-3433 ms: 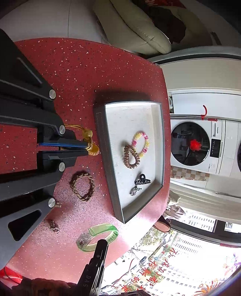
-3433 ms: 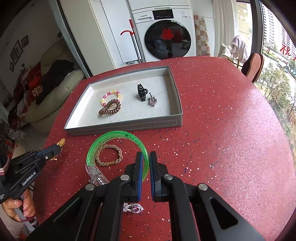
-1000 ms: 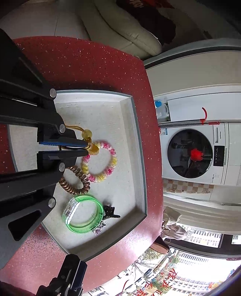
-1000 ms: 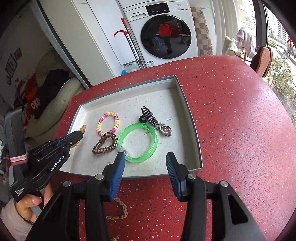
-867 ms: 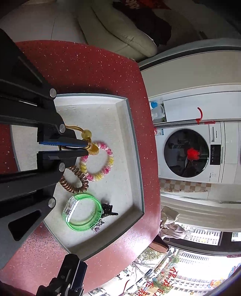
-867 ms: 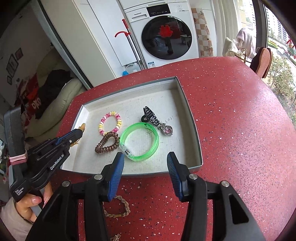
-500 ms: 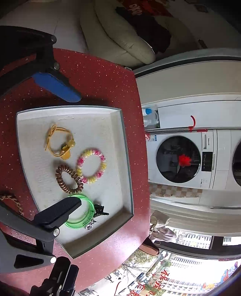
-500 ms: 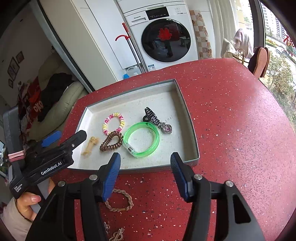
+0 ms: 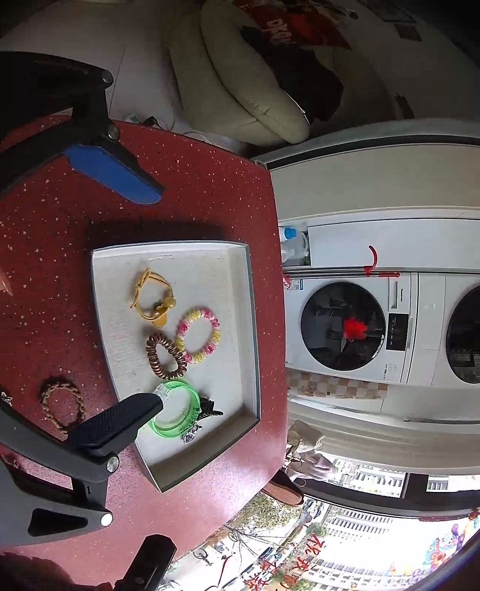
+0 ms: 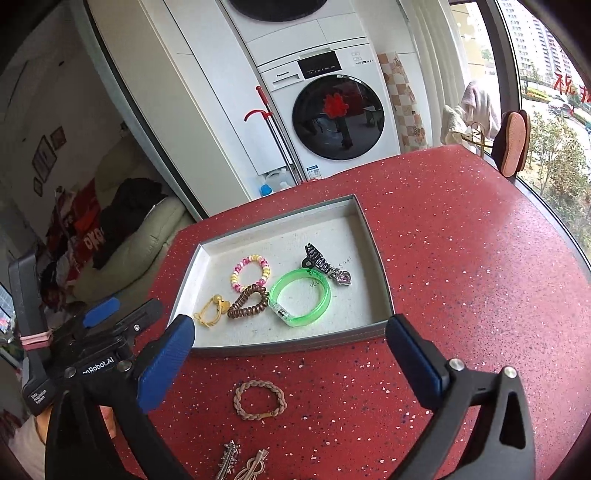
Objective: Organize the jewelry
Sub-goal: 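Move both tools back over the hair clips and heart pendant on the table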
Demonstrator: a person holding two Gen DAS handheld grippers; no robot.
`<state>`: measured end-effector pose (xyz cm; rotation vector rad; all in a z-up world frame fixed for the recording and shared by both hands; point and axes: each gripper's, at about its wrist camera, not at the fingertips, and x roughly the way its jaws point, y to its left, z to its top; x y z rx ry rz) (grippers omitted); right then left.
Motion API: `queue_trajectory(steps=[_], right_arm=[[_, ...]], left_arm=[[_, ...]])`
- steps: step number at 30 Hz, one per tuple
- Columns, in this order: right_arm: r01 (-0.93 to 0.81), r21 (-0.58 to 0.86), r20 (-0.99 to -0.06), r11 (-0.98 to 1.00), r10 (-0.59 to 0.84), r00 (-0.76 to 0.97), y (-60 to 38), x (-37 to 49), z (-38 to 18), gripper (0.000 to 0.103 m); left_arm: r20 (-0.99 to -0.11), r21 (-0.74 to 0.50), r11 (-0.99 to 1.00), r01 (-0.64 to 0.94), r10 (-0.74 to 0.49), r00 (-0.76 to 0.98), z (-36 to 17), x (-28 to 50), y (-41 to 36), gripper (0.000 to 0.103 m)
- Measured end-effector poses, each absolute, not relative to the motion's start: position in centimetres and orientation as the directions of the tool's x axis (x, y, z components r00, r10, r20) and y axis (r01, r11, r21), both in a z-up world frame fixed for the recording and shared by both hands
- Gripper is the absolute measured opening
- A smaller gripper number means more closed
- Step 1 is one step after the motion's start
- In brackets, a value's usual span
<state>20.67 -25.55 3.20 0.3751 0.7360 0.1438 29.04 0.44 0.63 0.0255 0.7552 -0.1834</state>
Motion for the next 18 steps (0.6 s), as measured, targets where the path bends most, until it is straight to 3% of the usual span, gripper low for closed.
queue_trajectory(steps=[18], right_arm=[[-0.026,0.302,-0.721,0.953,0.246,0.648,-24.7,12.9,0.8,0.103]], left_arm=[[-0.772,-0.094,0.963,0.251,-0.23,0.593,-3.1,18.2,0.3,0.103]])
